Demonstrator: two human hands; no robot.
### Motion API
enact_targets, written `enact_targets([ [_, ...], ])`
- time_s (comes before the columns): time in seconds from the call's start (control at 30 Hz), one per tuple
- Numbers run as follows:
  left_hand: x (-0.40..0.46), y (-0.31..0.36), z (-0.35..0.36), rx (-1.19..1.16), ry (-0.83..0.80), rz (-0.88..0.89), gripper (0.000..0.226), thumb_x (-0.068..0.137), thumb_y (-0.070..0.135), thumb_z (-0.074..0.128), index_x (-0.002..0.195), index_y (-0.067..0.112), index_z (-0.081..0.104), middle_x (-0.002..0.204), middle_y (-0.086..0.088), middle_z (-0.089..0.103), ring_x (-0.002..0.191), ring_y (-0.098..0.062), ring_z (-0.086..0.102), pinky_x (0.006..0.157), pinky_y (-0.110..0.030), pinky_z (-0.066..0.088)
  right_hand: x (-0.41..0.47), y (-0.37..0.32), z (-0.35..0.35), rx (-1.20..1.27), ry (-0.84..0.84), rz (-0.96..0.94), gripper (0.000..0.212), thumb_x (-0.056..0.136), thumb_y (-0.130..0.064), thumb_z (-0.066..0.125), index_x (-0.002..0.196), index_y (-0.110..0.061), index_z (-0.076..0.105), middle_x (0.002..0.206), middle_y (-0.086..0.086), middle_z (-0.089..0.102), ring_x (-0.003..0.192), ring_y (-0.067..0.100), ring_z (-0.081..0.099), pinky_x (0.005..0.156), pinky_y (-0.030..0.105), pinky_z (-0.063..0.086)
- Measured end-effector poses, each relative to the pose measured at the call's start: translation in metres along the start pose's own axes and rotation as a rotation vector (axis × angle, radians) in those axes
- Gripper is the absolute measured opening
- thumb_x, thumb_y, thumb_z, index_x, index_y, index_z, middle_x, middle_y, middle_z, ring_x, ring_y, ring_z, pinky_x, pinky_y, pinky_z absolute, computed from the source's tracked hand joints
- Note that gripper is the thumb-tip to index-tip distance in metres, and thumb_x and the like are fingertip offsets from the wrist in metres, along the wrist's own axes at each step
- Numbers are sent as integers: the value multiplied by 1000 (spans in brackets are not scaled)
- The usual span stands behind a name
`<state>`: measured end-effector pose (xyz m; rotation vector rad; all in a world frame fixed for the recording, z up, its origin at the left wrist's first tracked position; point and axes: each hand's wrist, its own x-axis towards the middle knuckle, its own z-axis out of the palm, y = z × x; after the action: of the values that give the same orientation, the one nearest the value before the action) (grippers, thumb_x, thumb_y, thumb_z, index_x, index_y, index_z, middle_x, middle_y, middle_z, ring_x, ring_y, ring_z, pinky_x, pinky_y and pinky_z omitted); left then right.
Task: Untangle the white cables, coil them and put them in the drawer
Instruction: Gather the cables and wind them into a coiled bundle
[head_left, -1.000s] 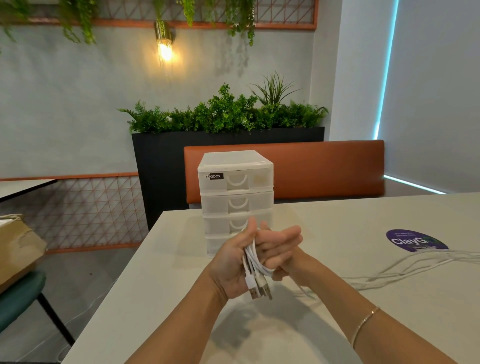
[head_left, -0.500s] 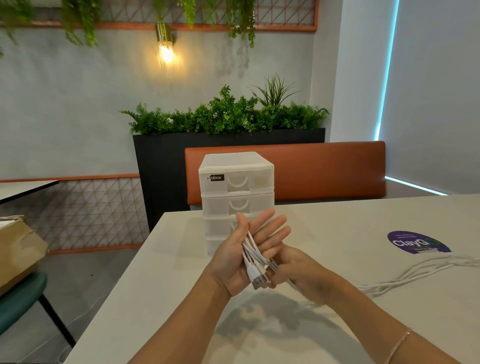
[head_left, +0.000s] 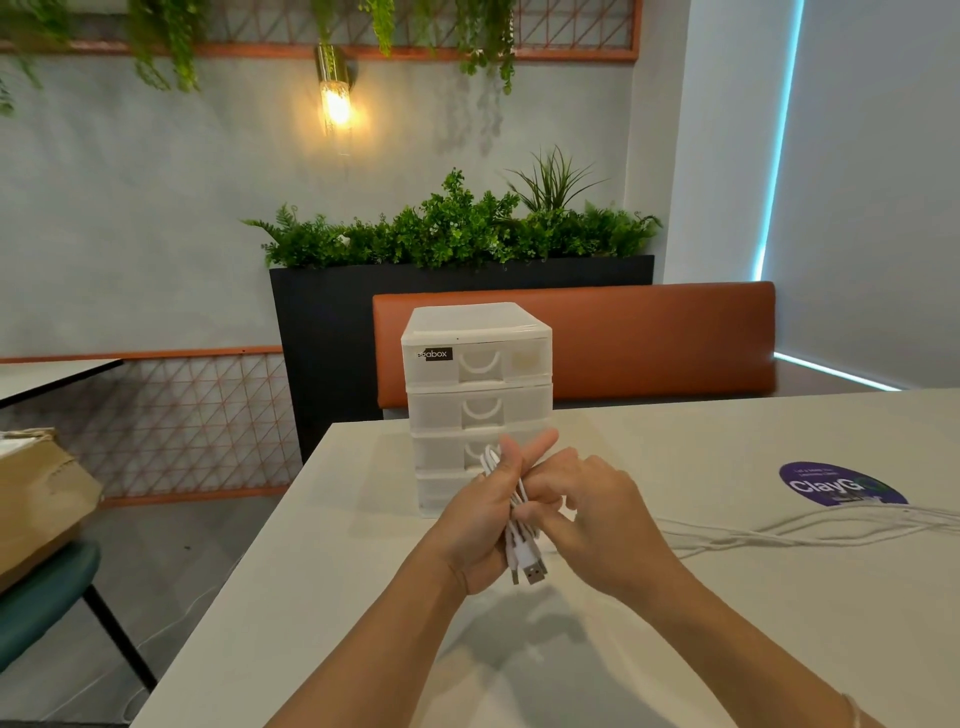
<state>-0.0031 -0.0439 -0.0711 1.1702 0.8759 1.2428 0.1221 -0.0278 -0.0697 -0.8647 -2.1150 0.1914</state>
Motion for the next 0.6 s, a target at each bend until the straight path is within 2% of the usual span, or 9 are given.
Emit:
enact_targets([
  [0.1,-1,2,-1,-1,-15,9,48,77,50,42,116,28,58,116,6,65,111,-12,61,98,-29,48,-2,0,5,9,4,-27,26,82,-29,45,69,-20,65,59,-15,50,56,8,42,62,36,41],
  [0.17,-1,2,-2,3,-20,11,47,75,46,47,115,25,59,116,4,66,112,-12,61,99,-29,47,-3,3,8,19,52,-43,30,85,-32,44,70,-20,67,54,-14,50,51,9,41,59,35,43],
  [0.23,-1,1,-2,20,-14,4,46,80,46,44,115,21,61,113,5,68,109,-11,63,96,-27,49,-5,5,10,14,69,-64,34,84,-39,42,71,-22,68,53,-10,54,49,8,42,54,29,42],
  [0.3,-2,2,-3,27,5,-17,45,91,43,35,114,16,62,112,2,69,106,-10,64,90,-23,52,-7,4,7,64,67,-43,27,82,-38,52,73,-22,72,57,-10,59,56,7,50,54,16,39],
  [0.37,-3,3,-1,10,7,-36,49,96,41,28,109,12,66,108,-5,71,102,-14,66,90,-24,52,-6,2,-5,176,175,25,17,78,-29,64,71,-18,74,58,-12,63,58,1,55,55,8,39],
  [0.43,-3,3,-1,-25,-3,-54,56,97,42,24,100,11,71,104,-8,72,101,-17,67,93,-26,50,2,5,-23,366,333,185,17,81,-18,69,64,-17,68,57,-11,61,56,1,53,55,9,40],
  [0.47,-3,4,0,-42,-24,-52,58,95,43,25,96,11,74,105,-9,71,103,-19,66,95,-28,49,9,9,-30,447,346,287,18,84,-17,66,66,-19,65,58,-12,61,58,0,51,55,10,40],
  [0.53,-3,3,1,-82,-69,-62,60,88,47,30,91,9,76,103,-10,72,103,-22,66,97,-31,49,22,16,-38,565,165,411,17,92,-25,54,78,-23,63,73,-15,63,71,0,53,62,13,41],
  [0.6,-6,4,5,-142,-86,-47,59,82,47,33,87,8,77,98,-12,73,98,-23,68,93,-31,51,28,25,-29,701,-138,464,29,96,-35,42,90,-20,67,89,-6,67,83,9,58,70,17,45],
])
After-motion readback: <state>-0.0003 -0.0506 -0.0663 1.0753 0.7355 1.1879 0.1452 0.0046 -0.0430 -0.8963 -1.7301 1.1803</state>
